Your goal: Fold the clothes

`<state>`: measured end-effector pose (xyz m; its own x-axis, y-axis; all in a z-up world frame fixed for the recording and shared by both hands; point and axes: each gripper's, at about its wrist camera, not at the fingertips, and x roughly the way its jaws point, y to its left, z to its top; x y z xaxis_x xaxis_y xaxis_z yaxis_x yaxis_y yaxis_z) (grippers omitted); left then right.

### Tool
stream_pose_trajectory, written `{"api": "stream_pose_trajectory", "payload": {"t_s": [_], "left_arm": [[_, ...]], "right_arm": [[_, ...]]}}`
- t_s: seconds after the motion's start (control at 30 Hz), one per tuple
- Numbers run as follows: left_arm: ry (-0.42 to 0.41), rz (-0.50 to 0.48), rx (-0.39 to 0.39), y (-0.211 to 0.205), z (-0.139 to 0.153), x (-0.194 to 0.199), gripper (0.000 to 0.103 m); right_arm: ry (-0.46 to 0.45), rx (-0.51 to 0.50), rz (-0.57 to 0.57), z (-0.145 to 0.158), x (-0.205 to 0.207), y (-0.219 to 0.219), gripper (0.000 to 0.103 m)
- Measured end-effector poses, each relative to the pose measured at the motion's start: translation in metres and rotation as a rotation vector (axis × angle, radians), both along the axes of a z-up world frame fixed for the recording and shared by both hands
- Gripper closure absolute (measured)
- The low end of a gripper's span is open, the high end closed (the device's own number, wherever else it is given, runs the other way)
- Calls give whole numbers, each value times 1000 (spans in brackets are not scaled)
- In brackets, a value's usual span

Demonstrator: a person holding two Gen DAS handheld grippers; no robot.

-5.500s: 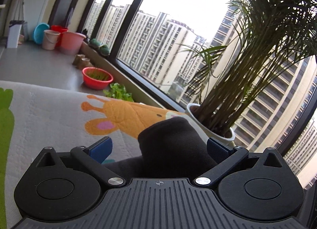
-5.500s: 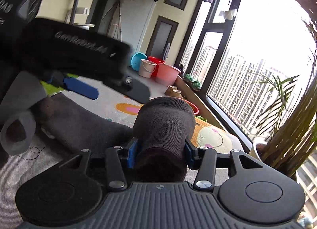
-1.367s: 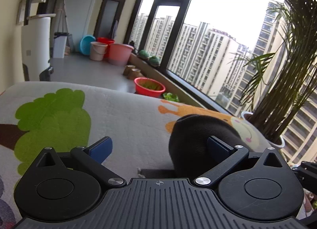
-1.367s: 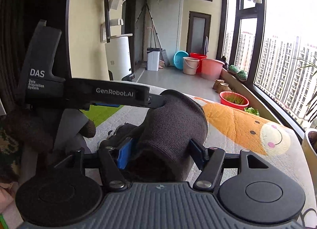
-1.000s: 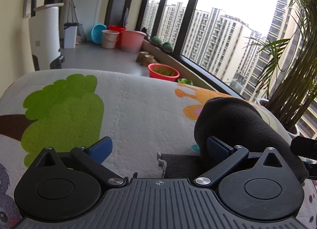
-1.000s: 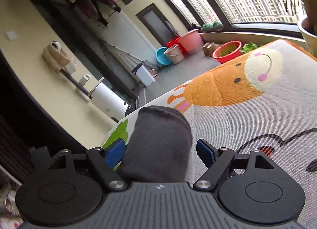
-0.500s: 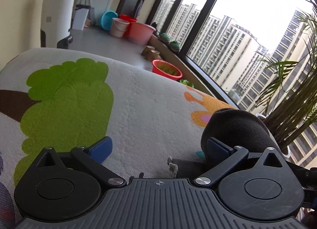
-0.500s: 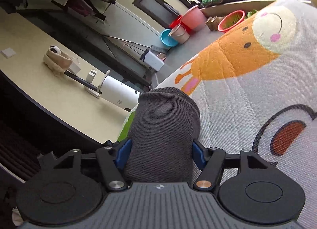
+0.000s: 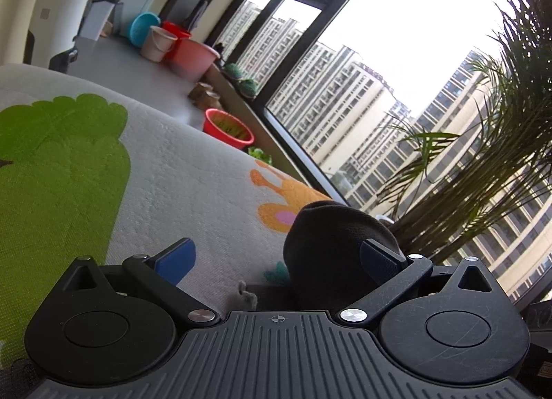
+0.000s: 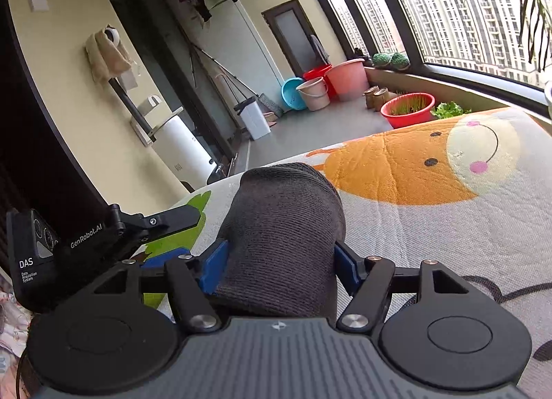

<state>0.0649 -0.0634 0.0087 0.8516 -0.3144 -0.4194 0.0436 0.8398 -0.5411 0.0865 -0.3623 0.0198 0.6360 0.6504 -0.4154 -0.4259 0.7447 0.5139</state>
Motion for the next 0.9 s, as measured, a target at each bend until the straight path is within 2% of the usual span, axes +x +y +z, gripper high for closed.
{"api": "stream_pose_trajectory", "payload": {"t_s": [0.2, 0.33, 0.57, 0.67, 0.77, 0.9], "left_arm": [[43, -9, 48, -23, -4, 14, 0], [54, 3, 45, -33, -3, 19, 0], [126, -30, 115, -40, 13, 33, 0], [147, -35, 79, -36, 15, 38, 0], [132, 10, -15, -28, 17, 36, 0], [30, 37, -90, -23, 27, 20, 0]], "right_arm": [[-34, 27, 5, -11, -9, -10, 35], [-19, 90, -11, -23, -7, -21, 34], [6, 144, -24, -28, -2, -27, 33], [10, 152, -26, -28, -1, -29, 32], [5, 141, -19, -28, -3, -28, 31], [-3, 127, -18, -28, -4, -27, 30]]}}
